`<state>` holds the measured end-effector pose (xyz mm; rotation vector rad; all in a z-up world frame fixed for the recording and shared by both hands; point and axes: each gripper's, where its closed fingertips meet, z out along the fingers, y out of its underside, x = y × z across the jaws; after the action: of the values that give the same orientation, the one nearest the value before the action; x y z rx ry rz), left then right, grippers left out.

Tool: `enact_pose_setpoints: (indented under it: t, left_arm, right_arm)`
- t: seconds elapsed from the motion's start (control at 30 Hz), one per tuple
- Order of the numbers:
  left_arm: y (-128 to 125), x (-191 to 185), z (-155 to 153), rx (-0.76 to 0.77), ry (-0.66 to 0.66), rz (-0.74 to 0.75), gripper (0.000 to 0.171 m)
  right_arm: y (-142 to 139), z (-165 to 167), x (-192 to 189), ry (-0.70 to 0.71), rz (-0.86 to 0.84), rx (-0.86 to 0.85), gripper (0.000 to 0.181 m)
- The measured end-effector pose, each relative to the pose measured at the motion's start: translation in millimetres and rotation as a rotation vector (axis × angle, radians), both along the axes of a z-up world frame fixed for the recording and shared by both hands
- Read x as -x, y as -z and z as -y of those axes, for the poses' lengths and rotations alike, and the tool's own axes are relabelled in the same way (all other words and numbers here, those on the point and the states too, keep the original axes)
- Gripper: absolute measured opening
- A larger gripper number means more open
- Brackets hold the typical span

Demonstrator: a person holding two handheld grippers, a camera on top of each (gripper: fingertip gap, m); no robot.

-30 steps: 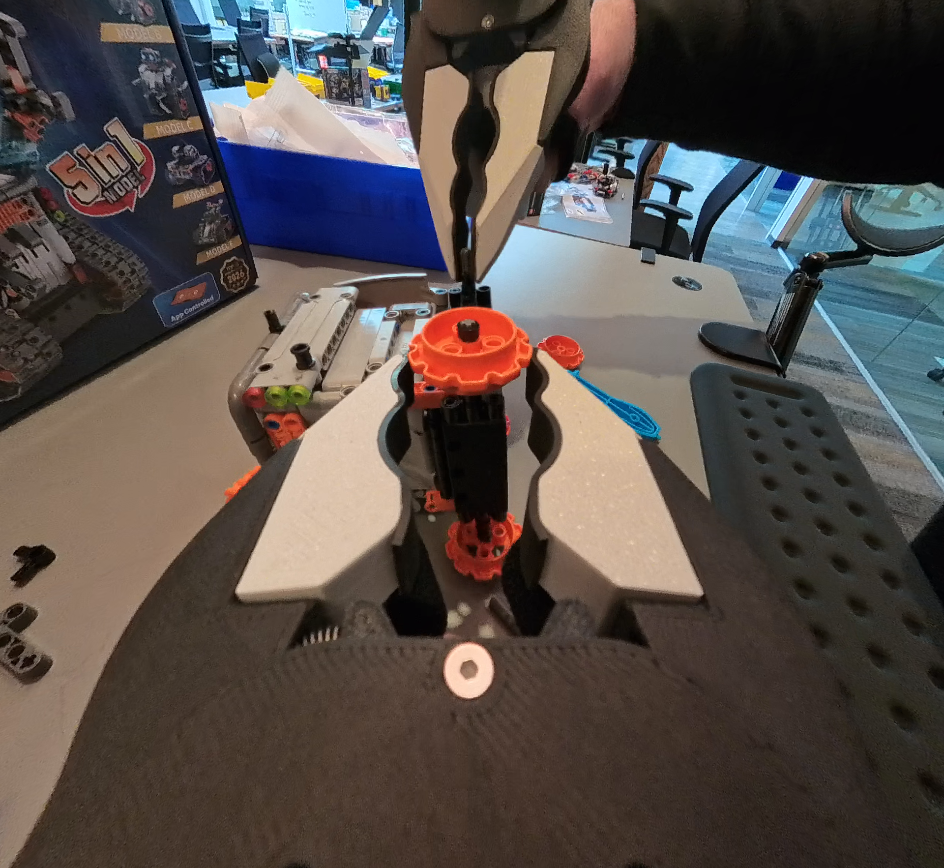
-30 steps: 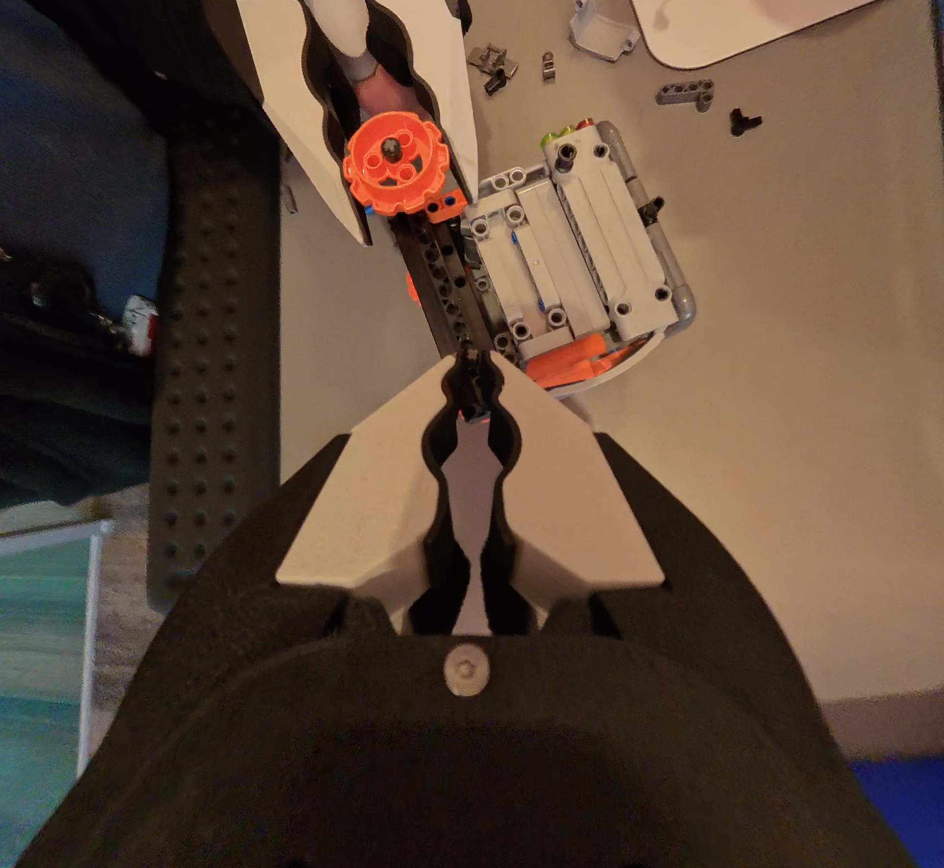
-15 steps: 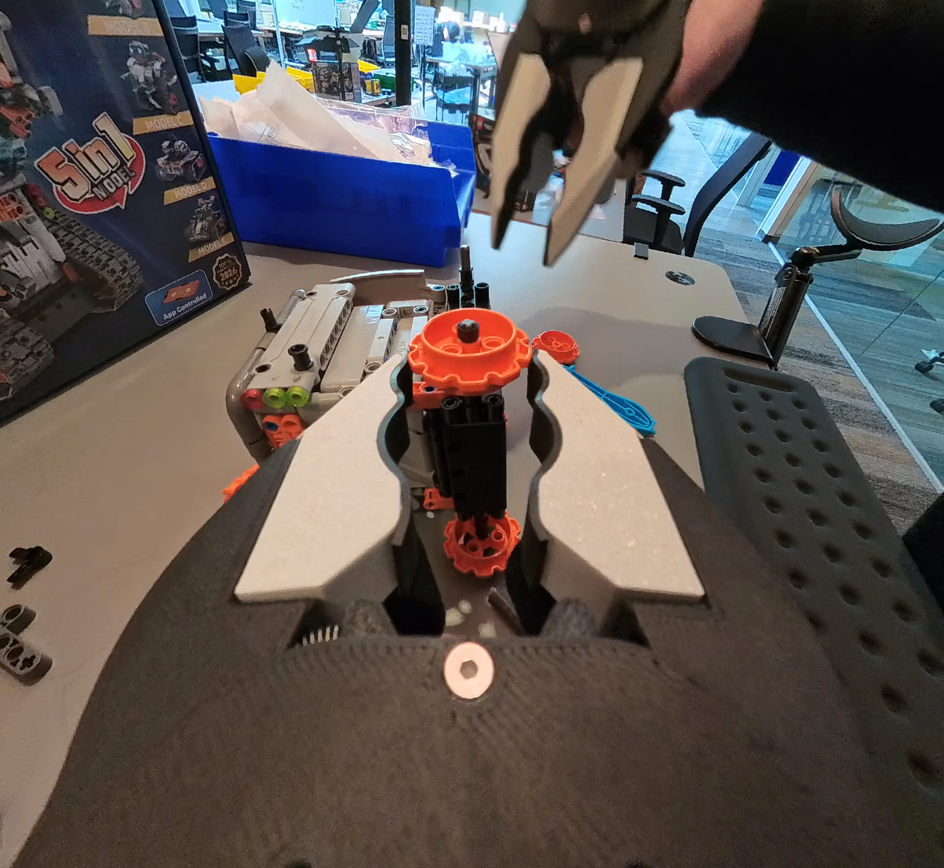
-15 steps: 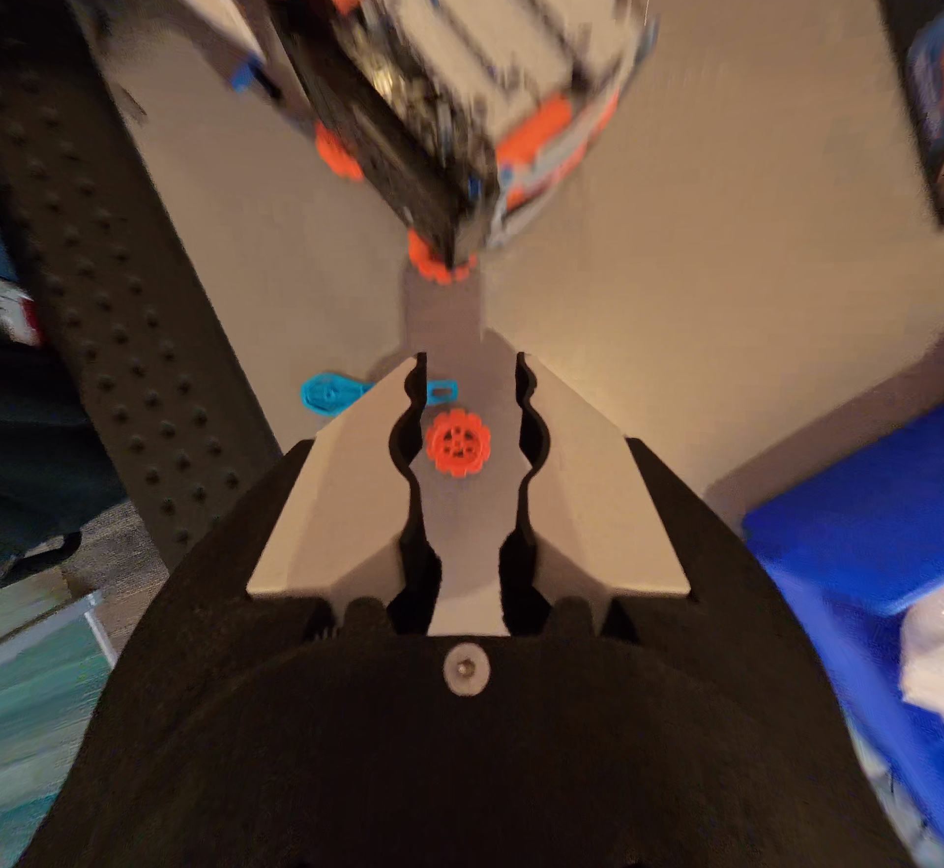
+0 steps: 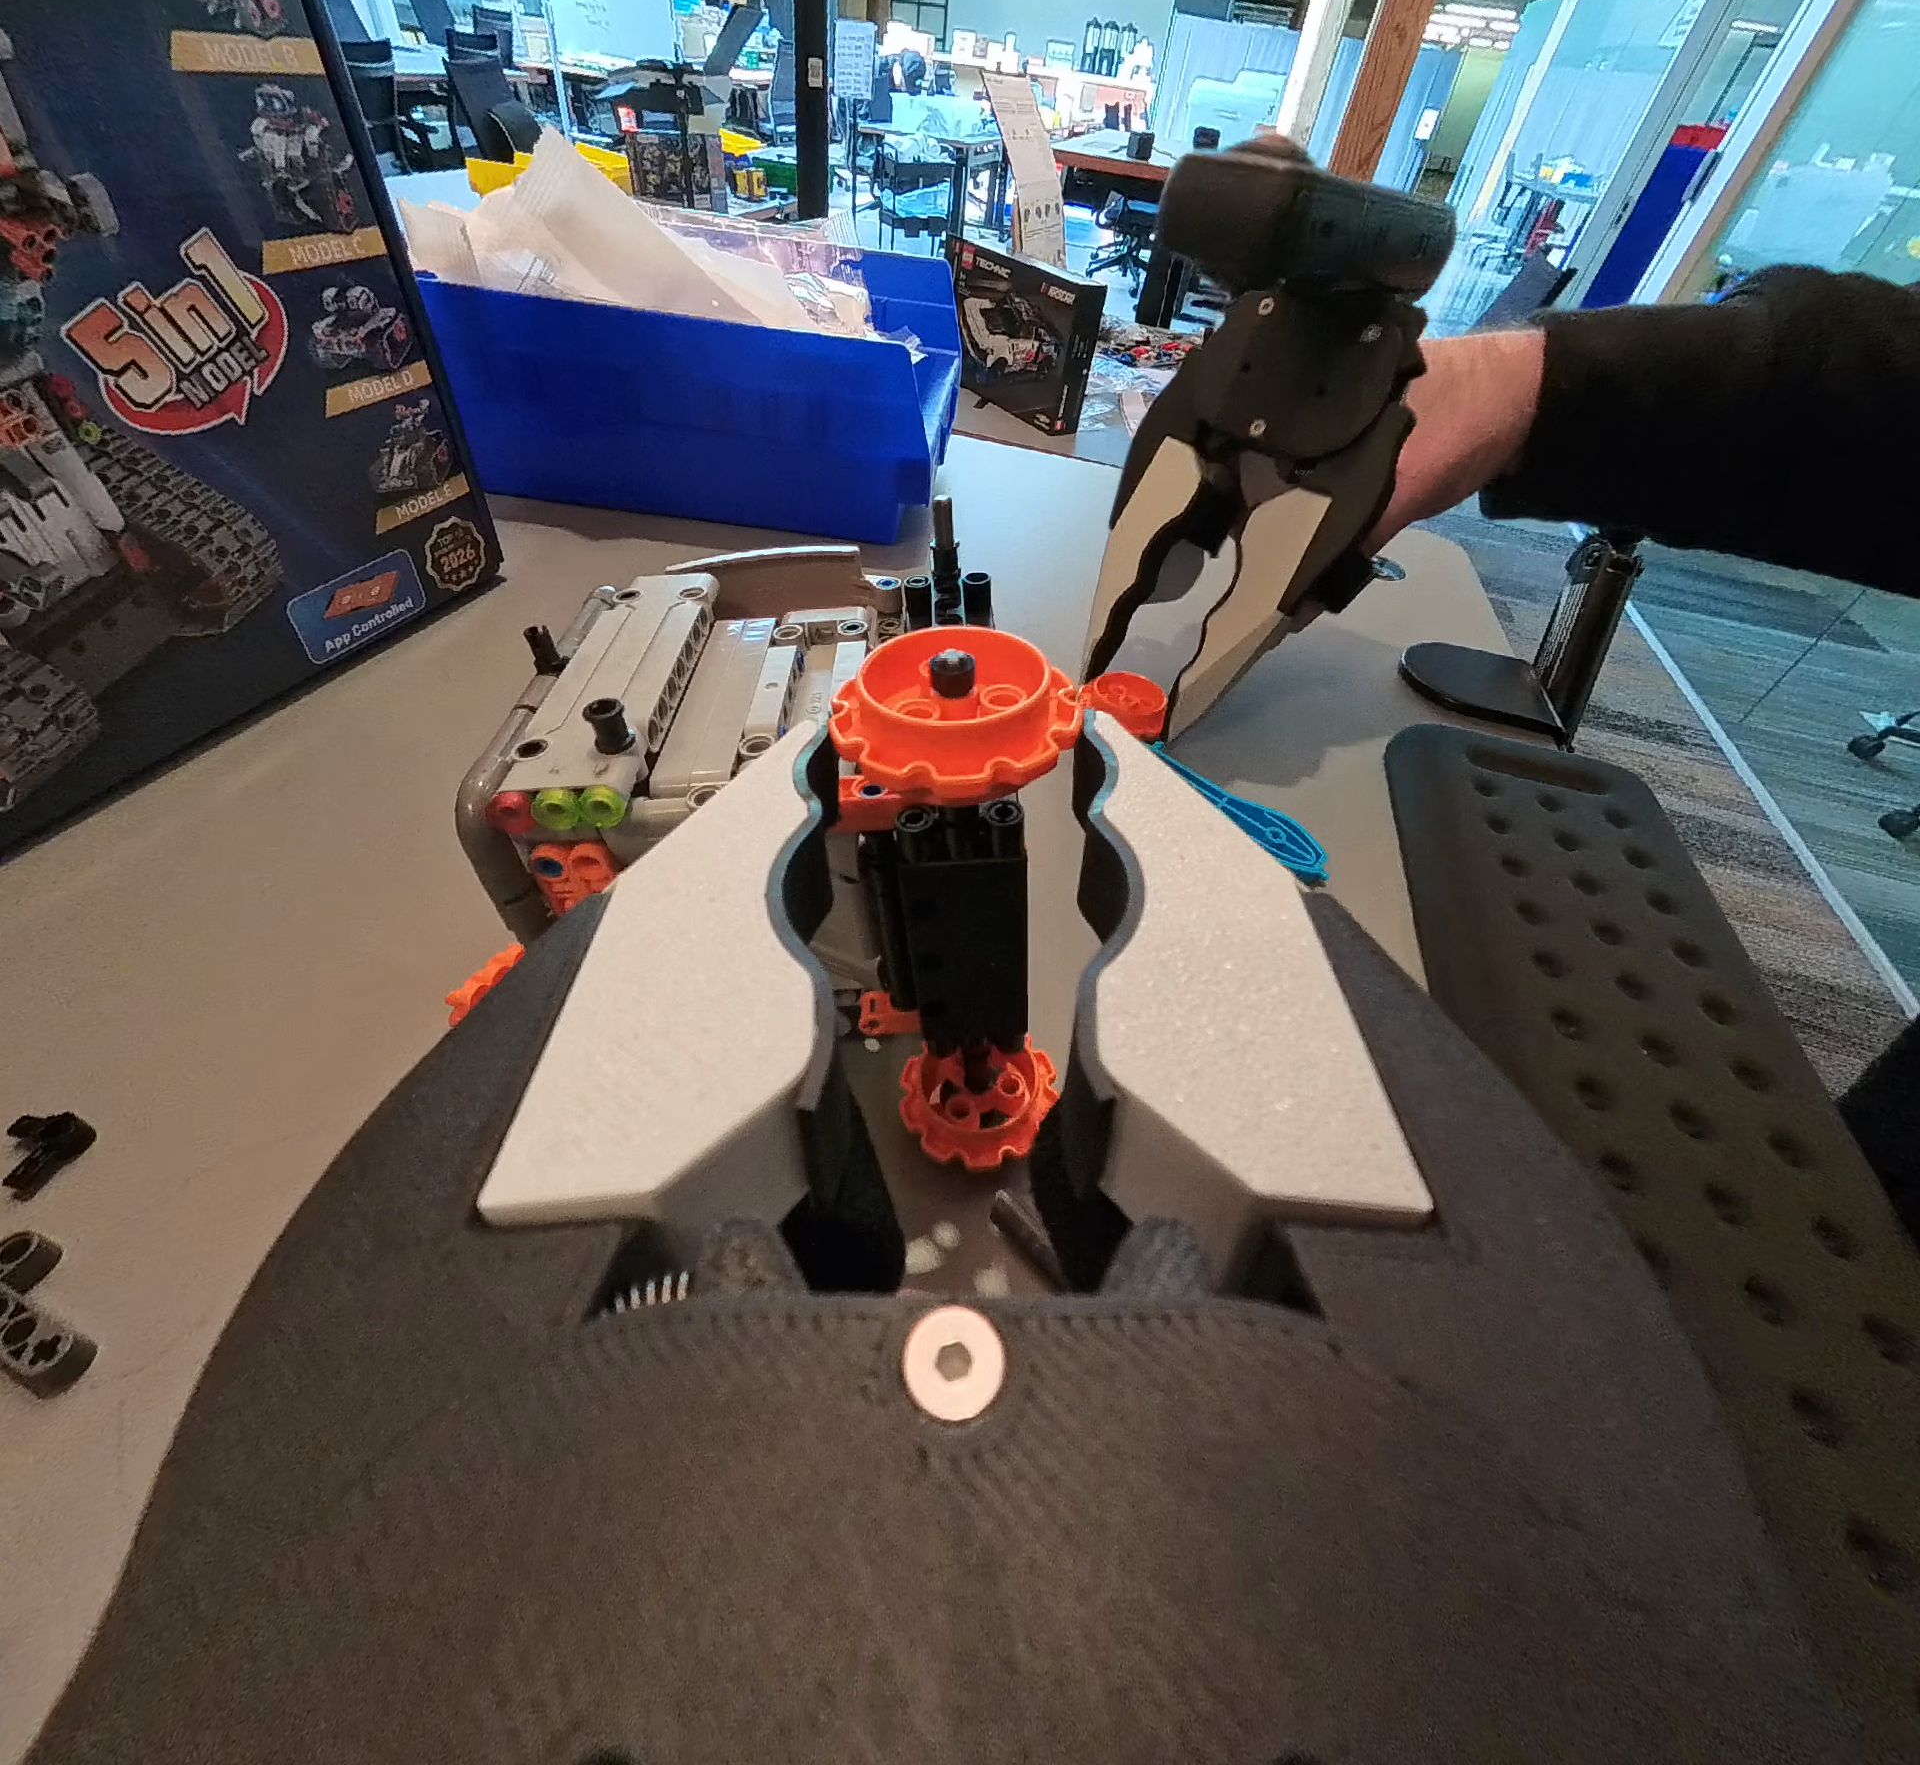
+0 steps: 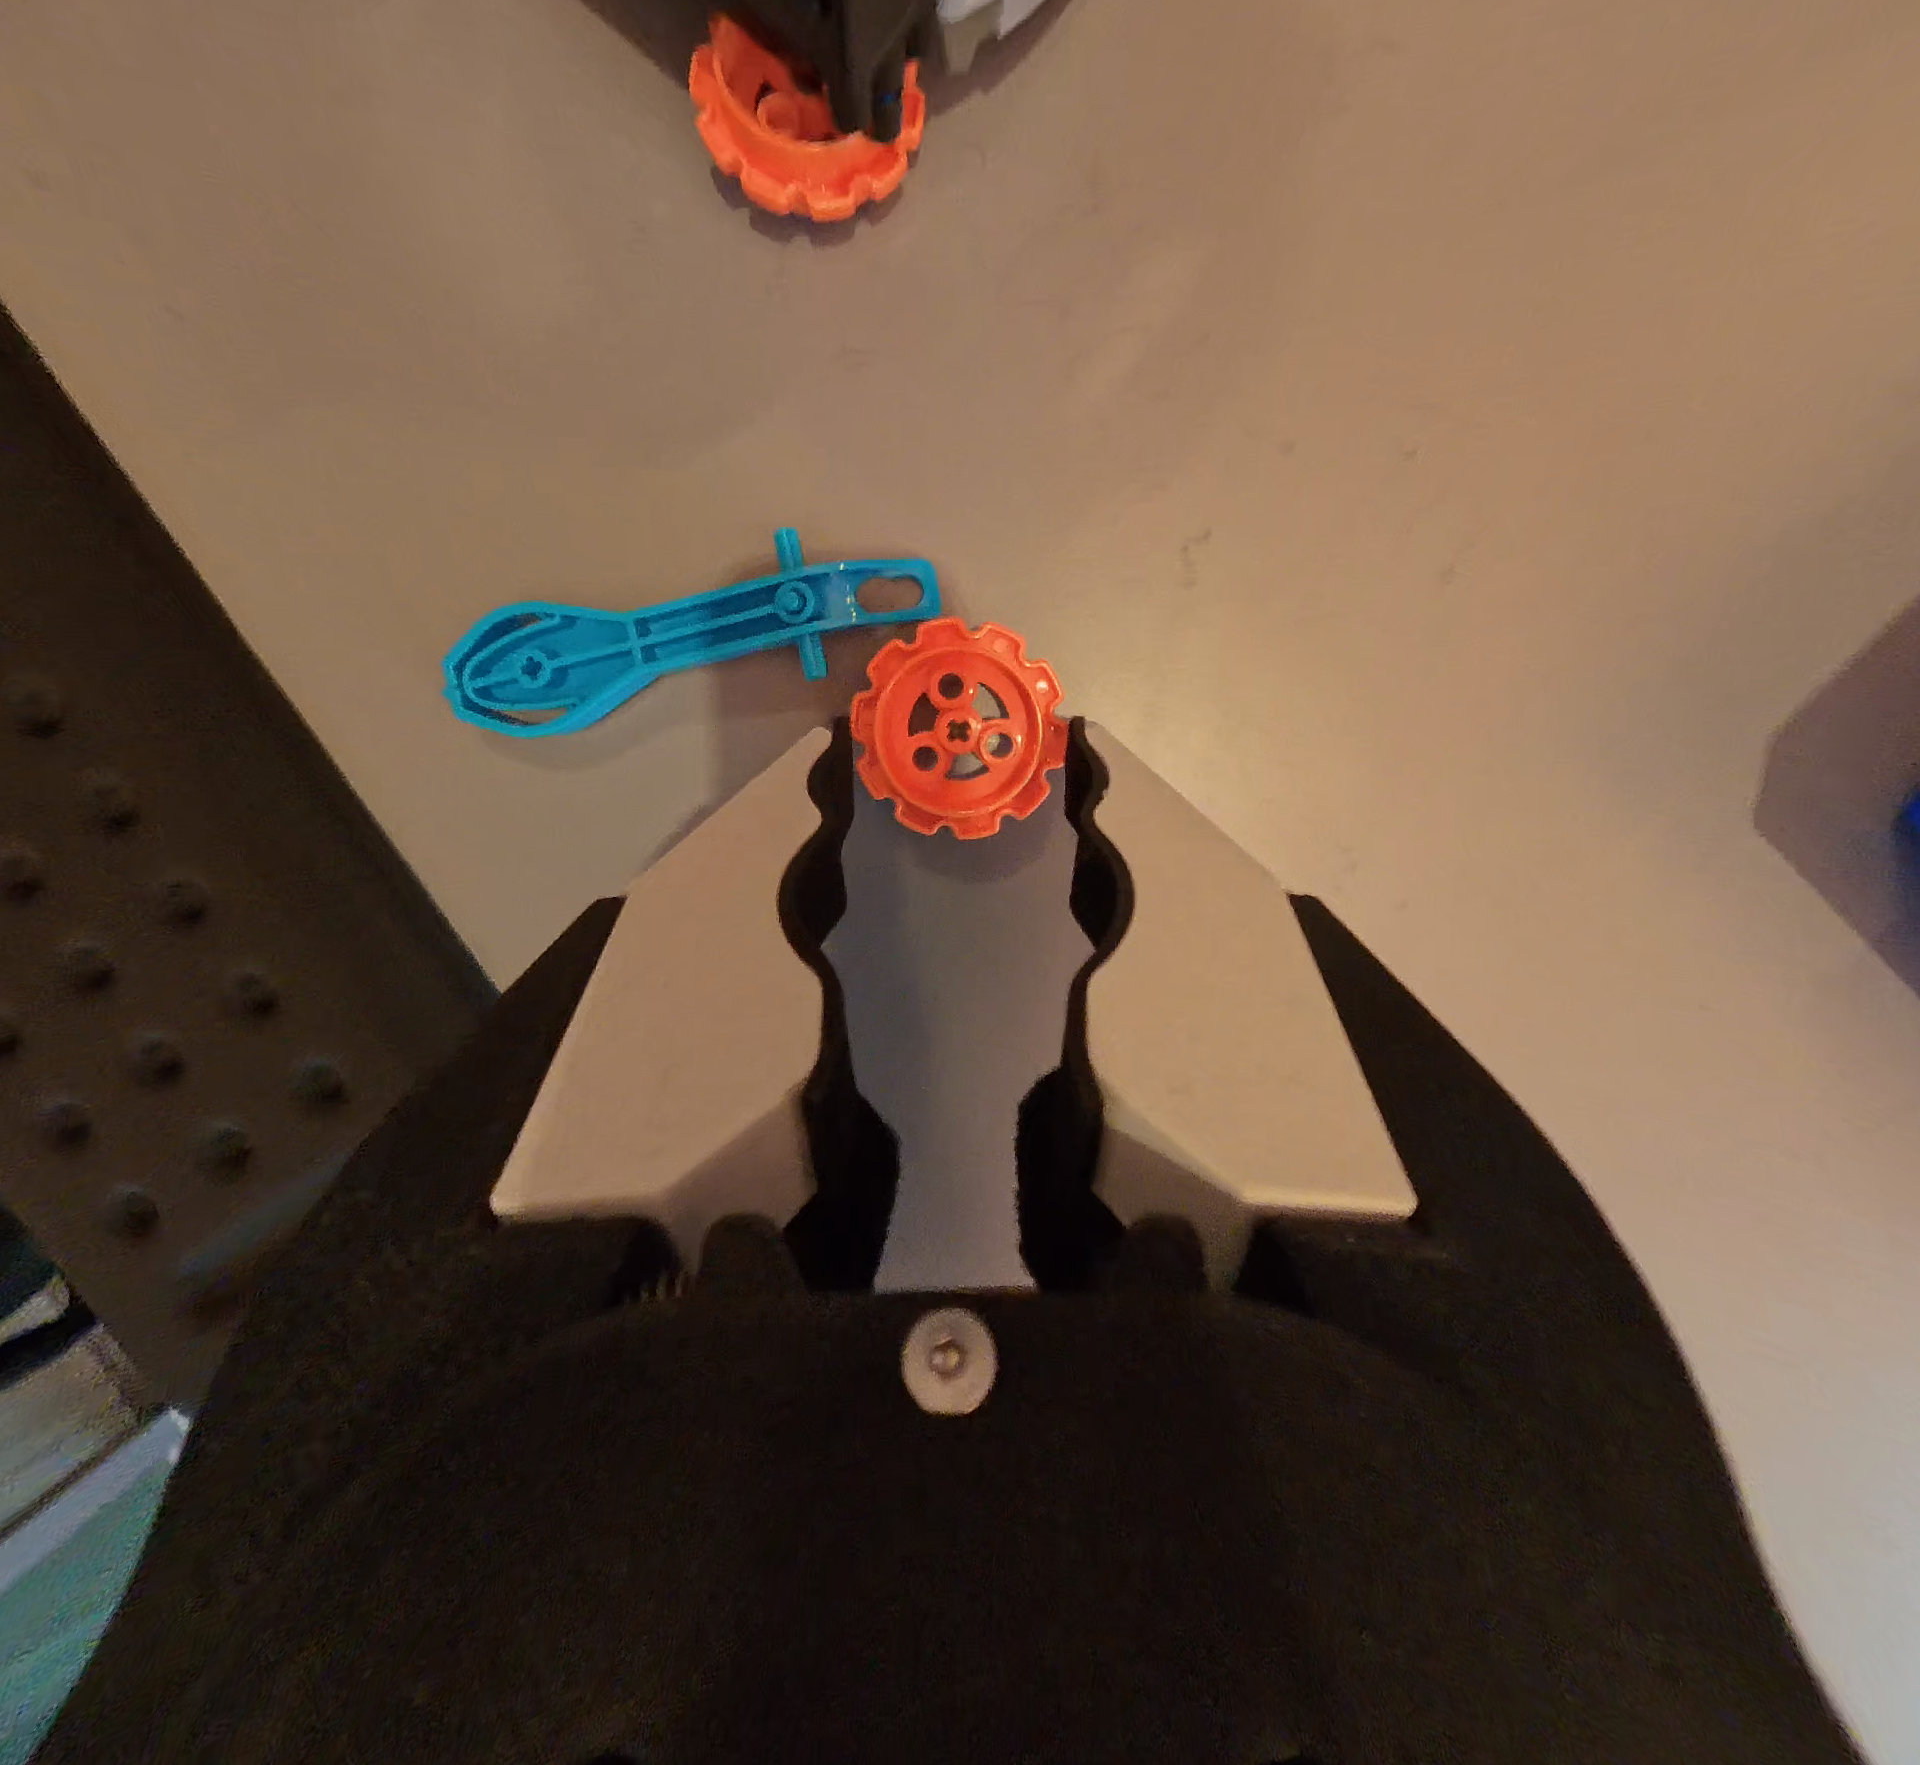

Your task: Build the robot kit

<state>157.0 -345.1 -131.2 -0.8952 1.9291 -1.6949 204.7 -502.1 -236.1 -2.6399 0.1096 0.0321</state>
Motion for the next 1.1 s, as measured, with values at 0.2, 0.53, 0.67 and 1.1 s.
enact_pose_setpoints:
  t: [0.2, 0.53, 0.67, 1.1]
  left_arm:
    - [1, 1, 1, -0.002, 0.001, -0.005, 0.044]
    - [2, 1, 0, 0.000, 0.000, -0.001, 0.044]
    - [1, 1, 0, 0.005, 0.004, -0.004, 0.044]
    - [1, 1, 0, 0.016, 0.013, -0.003, 0.043]
  right_arm:
    - [-84, -50, -3, -0.037, 0.091, -0.216, 0.038]
    - [-122, -120, 3, -0.232, 0.110, -0.160, 0.038]
    - [-119, -122, 4, -0.256, 0.084, -0.124, 0.038]
    - [-117, -123, 3, -0.311, -0.028, 0.051, 0.038]
